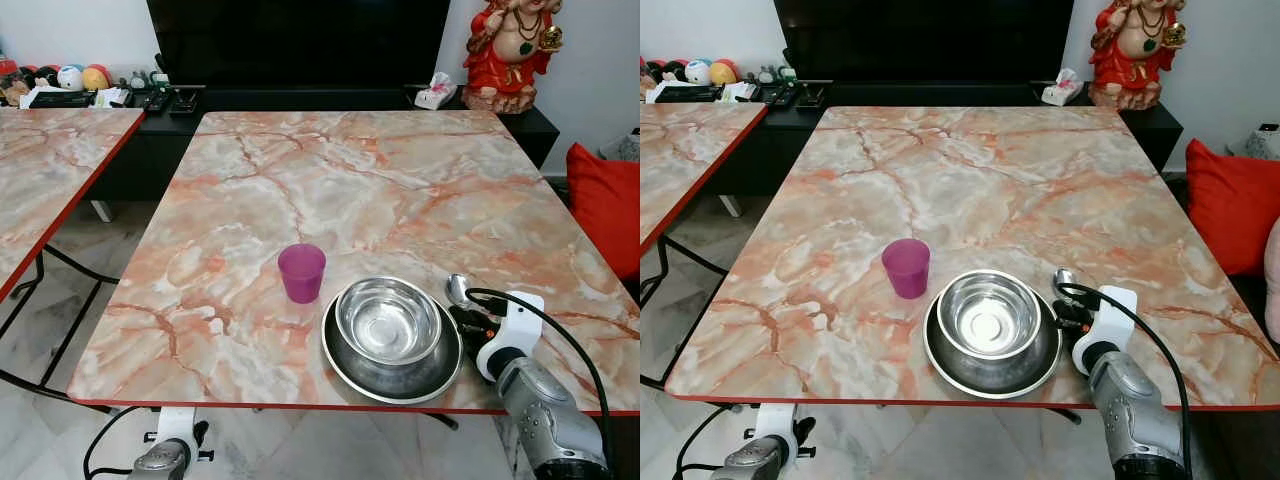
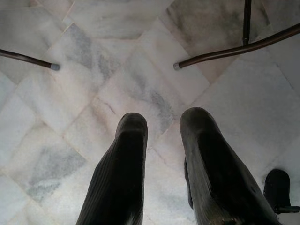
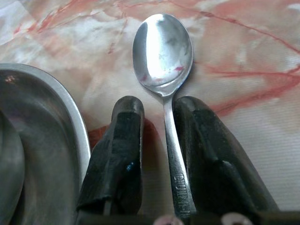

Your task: Setting the table

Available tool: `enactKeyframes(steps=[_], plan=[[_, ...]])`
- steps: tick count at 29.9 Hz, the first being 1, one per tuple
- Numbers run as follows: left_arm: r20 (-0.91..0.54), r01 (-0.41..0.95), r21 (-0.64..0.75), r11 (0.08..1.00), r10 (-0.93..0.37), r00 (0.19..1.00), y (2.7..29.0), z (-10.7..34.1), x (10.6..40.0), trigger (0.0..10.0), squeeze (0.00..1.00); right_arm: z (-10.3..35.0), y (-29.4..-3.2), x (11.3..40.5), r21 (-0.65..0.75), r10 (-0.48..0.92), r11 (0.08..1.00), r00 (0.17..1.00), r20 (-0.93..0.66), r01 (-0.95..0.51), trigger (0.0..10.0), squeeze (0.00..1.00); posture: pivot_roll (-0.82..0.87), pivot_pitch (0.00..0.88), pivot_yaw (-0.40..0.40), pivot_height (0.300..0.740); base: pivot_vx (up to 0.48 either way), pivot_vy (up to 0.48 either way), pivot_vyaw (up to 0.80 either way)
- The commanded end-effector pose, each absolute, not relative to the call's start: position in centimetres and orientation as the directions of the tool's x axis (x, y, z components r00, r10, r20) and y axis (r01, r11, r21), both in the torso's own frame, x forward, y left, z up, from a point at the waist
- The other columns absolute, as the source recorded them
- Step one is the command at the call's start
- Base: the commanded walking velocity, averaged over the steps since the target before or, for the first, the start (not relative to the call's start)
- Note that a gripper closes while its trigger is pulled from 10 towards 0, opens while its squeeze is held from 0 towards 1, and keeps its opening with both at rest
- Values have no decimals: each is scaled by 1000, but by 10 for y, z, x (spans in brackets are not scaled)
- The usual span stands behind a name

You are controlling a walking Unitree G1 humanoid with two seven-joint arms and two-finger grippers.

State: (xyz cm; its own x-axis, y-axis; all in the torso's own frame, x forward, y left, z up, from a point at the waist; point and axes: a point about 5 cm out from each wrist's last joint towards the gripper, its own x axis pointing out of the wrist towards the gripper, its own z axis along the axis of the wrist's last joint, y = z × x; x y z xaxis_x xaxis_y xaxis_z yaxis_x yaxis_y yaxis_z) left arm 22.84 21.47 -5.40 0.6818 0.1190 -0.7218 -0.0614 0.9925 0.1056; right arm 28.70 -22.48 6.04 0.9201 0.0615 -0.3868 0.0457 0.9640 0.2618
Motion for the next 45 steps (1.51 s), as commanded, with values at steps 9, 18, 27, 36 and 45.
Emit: enactKeyframes(steps=[9, 18, 27, 36, 45], plan=[[-727, -61, 112, 992, 124, 675, 215, -54, 228, 10000, 0, 62, -228, 290, 243, 23, 967, 924, -381, 76, 10000, 0, 35, 0, 8, 740, 0, 0, 0], [-727, -61, 113, 992, 124, 676, 215, -54, 228, 10000, 0, 73, -240, 295, 219, -81, 964, 952, -296, 150, 10000, 0, 36, 0, 9, 740, 0, 0, 0], [-725, -62, 111, 992, 123, 677, 215, -54, 228, 10000, 0, 109, -238, 301, 202, -111, 973, 994, -20, 113, 10000, 0, 33, 0, 11, 740, 0, 0, 0], [-717, -67, 113, 991, 128, 686, 217, -53, 228, 10000, 0, 123, -217, 296, 71, -87, 995, 985, 151, 77, 10000, 0, 32, 0, 14, 740, 0, 0, 0], [-725, -92, 101, 991, 136, 675, 218, -55, 225, 10000, 0, 131, -205, 298, 73, -66, 996, 971, 230, 50, 10000, 0, 35, 0, 12, 740, 0, 212, 0]])
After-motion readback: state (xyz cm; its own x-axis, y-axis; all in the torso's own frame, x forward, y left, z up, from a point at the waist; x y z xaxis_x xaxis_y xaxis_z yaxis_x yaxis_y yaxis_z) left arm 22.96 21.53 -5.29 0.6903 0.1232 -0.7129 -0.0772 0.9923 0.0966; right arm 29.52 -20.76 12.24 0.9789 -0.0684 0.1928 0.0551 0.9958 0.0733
